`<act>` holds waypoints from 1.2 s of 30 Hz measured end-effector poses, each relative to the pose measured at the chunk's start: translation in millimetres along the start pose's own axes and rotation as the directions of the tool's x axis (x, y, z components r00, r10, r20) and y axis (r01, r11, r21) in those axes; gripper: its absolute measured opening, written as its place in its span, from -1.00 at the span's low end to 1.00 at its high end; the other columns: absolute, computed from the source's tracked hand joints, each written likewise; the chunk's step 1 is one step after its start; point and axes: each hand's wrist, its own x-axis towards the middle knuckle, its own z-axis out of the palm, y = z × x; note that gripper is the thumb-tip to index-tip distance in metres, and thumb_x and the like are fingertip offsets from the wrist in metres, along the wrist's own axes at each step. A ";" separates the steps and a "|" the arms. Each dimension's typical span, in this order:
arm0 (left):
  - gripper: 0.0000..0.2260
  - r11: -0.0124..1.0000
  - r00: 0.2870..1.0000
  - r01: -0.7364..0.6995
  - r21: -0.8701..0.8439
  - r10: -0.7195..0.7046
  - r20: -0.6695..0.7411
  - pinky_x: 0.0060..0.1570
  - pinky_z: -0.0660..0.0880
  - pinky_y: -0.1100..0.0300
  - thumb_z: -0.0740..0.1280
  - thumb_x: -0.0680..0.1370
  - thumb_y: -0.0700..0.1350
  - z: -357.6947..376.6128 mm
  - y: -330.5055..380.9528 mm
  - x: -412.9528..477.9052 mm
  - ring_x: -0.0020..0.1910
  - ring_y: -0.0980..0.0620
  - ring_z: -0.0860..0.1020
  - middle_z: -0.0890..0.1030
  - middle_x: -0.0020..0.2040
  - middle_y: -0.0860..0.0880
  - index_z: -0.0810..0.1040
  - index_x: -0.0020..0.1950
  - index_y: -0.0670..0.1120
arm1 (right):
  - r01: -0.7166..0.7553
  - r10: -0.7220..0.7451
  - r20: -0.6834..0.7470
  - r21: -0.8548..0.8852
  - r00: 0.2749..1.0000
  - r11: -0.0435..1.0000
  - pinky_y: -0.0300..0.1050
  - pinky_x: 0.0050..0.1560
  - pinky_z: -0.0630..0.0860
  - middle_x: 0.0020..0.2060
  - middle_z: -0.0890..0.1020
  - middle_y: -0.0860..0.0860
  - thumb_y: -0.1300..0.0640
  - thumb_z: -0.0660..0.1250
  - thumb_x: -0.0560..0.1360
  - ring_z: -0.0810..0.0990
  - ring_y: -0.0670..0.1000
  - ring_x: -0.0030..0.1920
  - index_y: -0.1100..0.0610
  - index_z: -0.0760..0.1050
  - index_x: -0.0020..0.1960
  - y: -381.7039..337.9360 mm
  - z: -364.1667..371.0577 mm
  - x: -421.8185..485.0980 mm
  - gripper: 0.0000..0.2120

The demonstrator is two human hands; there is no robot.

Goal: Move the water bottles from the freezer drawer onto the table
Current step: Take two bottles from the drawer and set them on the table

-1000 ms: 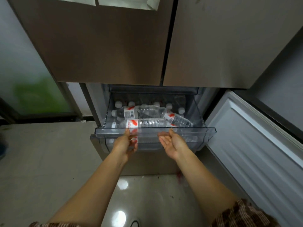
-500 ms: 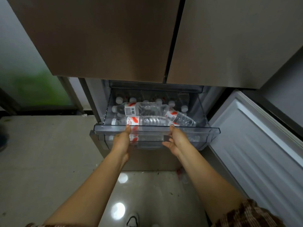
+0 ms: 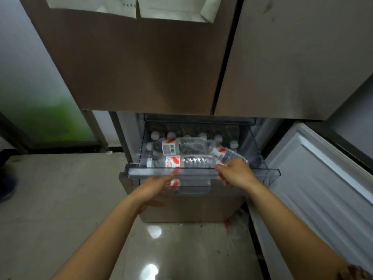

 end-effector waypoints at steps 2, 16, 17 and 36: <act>-0.76 0.997 1.000 -0.013 0.080 0.011 0.018 -0.19 0.56 0.18 0.28 0.54 0.14 -13.7 4.2 2.6 -0.07 0.07 0.64 0.65 -0.02 0.04 0.57 0.02 0.01 | 0.155 -0.160 -0.087 -0.064 0.983 0.986 0.00 -0.26 0.49 -0.44 0.57 0.24 0.10 0.34 0.47 0.57 0.10 -0.38 0.20 0.45 -0.43 -16.9 -6.0 5.2 -0.67; -0.63 0.364 0.936 -0.153 0.919 0.352 0.016 0.18 0.46 0.09 0.25 0.52 -0.28 -59.5 57.5 82.0 0.22 -0.14 0.48 0.50 0.28 -0.18 0.50 0.32 -0.10 | 0.332 -0.265 0.201 -0.547 0.943 0.768 -0.04 0.07 0.45 0.16 0.58 0.13 -0.04 0.31 0.50 0.55 0.14 0.13 0.06 0.44 0.28 -83.2 48.9 97.4 -0.61; -0.60 0.292 0.953 -0.136 0.947 0.300 0.045 0.23 0.42 0.07 0.25 0.53 -0.27 -59.8 58.2 87.9 0.28 -0.16 0.42 0.44 0.31 -0.20 0.44 0.36 -0.11 | 0.327 -0.242 0.225 -0.542 0.944 0.774 -0.05 0.05 0.45 0.17 0.56 0.13 -0.04 0.32 0.51 0.55 0.12 0.12 0.08 0.43 0.28 -86.8 53.2 103.3 -0.61; -0.76 0.448 0.900 -0.374 0.812 0.388 0.200 -0.12 0.45 0.25 0.47 0.43 -0.03 -107.6 86.7 64.0 -0.08 0.09 0.53 0.59 0.01 0.03 0.58 0.08 0.04 | 0.292 -0.259 0.157 -0.252 0.953 0.923 0.03 -0.04 0.61 0.00 0.57 0.03 0.09 0.51 0.34 0.59 0.03 -0.06 0.04 0.41 0.20 -46.9 -8.4 102.2 -0.52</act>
